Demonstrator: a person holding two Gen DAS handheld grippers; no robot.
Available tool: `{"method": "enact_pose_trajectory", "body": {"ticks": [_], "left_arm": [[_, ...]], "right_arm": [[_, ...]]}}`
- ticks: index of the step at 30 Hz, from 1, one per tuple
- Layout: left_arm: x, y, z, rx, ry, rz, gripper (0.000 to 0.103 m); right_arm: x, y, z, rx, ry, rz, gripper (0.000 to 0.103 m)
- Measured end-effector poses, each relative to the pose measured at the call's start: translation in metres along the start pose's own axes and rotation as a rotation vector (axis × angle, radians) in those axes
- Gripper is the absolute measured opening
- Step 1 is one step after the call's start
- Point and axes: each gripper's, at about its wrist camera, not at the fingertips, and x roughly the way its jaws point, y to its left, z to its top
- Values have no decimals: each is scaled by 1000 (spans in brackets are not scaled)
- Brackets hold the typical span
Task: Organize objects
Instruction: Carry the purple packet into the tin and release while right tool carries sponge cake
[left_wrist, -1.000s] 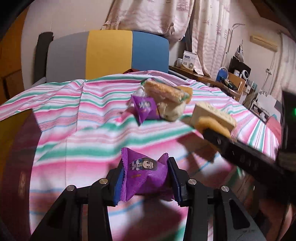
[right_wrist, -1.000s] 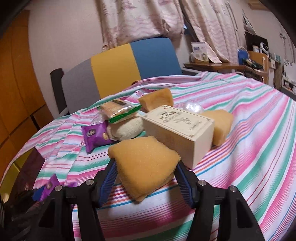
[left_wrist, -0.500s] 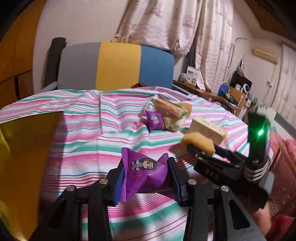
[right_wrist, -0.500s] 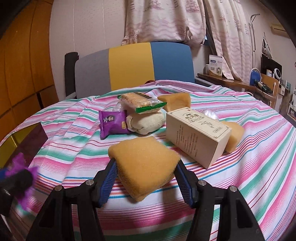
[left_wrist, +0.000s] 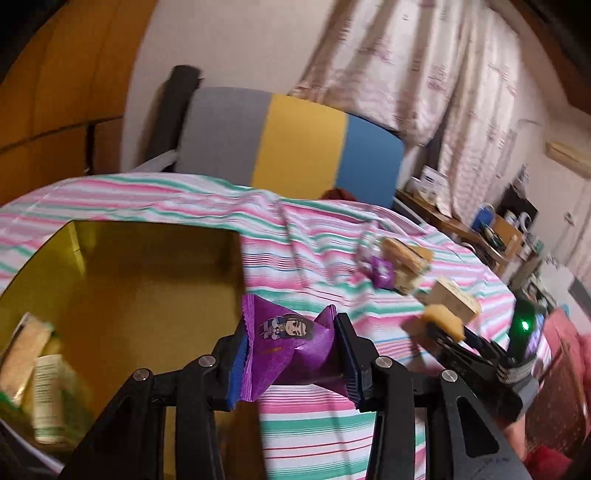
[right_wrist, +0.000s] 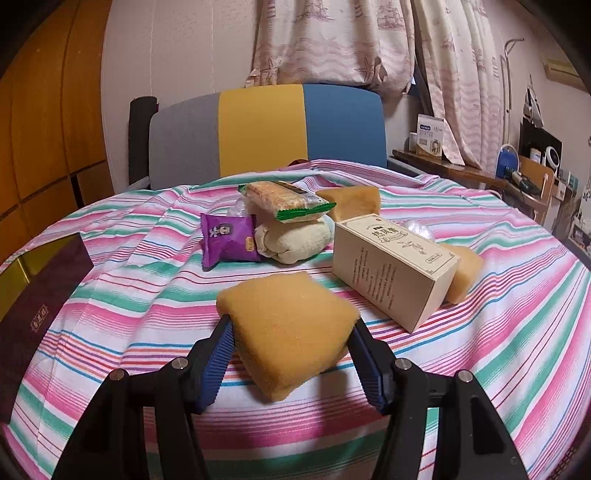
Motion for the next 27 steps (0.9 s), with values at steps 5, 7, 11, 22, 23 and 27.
{"method": "enact_pose_trajectory", "body": {"ticks": [5, 7, 11, 22, 23, 27], "left_arm": [[-4, 40, 10, -55, 40, 77, 43], [-5, 57, 14, -63, 51, 126, 43], [-2, 87, 23, -68, 72, 204, 43], [16, 177, 43, -190, 173, 366, 43], [17, 180, 43, -196, 178, 373, 43], [24, 194, 43, -225, 212, 379, 43]], "right_arm": [[-2, 2, -1, 20, 11, 11, 62], [-2, 0, -1, 49, 23, 11, 62], [-10, 3, 2, 123, 30, 52, 62], [-55, 93, 30, 54, -23, 339, 62], [-59, 101, 32, 41, -28, 359, 62], [-78, 137, 38, -21, -37, 464, 62]]}}
